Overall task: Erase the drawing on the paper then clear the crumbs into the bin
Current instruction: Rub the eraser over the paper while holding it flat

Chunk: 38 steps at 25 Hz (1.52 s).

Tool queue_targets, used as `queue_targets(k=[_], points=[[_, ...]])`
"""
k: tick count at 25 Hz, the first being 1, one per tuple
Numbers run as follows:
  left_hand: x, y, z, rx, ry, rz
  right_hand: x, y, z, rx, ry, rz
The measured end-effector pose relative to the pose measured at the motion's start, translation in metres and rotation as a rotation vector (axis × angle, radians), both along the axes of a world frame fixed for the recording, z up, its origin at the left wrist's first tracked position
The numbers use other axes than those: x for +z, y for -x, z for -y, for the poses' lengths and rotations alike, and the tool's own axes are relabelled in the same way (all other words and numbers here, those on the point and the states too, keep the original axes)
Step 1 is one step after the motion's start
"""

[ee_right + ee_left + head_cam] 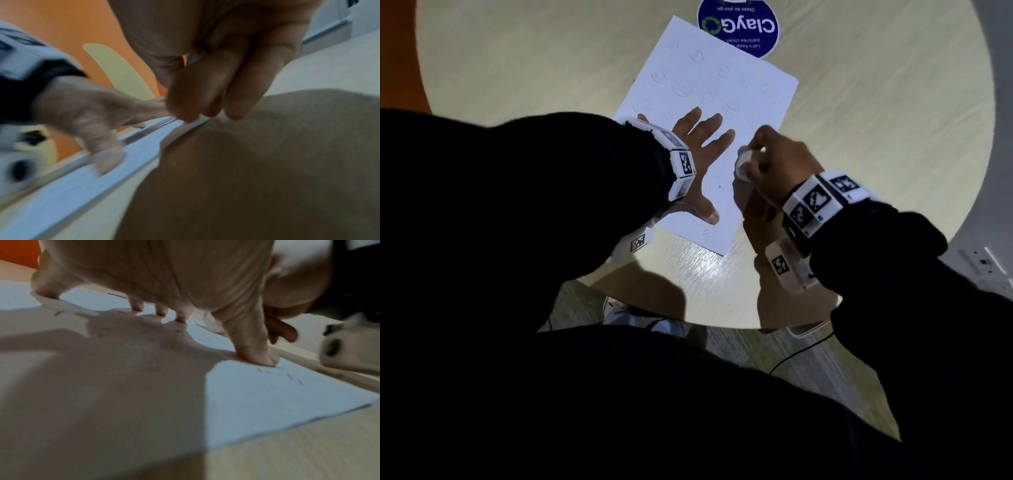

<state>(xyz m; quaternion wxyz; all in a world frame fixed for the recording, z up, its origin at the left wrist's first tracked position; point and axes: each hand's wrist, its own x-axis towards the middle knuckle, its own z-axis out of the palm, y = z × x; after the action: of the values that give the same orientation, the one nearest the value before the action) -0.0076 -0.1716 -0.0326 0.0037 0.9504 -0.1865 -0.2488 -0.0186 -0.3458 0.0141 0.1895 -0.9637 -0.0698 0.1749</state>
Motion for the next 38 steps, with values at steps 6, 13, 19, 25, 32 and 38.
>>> queue_targets(k=[6, 13, 19, 25, 32, 38], points=[[0.001, 0.002, -0.001, -0.005, 0.021, 0.009, 0.001, 0.007, -0.002, 0.074, 0.020, 0.013], [-0.010, 0.000, -0.004, -0.028, 0.050, 0.060, 0.001, 0.024, -0.007, 0.176, 0.056, -0.048], [-0.017, -0.004, -0.006, -0.048, 0.066, 0.091, 0.004, 0.017, -0.006, 0.113, 0.065, -0.030], [-0.015, -0.006, -0.006, -0.056, 0.061, 0.089, 0.006, 0.002, -0.003, 0.031, 0.046, 0.003], [-0.013, -0.005, -0.003, -0.047, 0.055, 0.080, 0.003, 0.022, -0.002, 0.069, 0.023, -0.032], [-0.017, -0.004, -0.007, -0.056, 0.096, 0.096, 0.000, 0.032, -0.001, 0.062, 0.034, -0.038]])
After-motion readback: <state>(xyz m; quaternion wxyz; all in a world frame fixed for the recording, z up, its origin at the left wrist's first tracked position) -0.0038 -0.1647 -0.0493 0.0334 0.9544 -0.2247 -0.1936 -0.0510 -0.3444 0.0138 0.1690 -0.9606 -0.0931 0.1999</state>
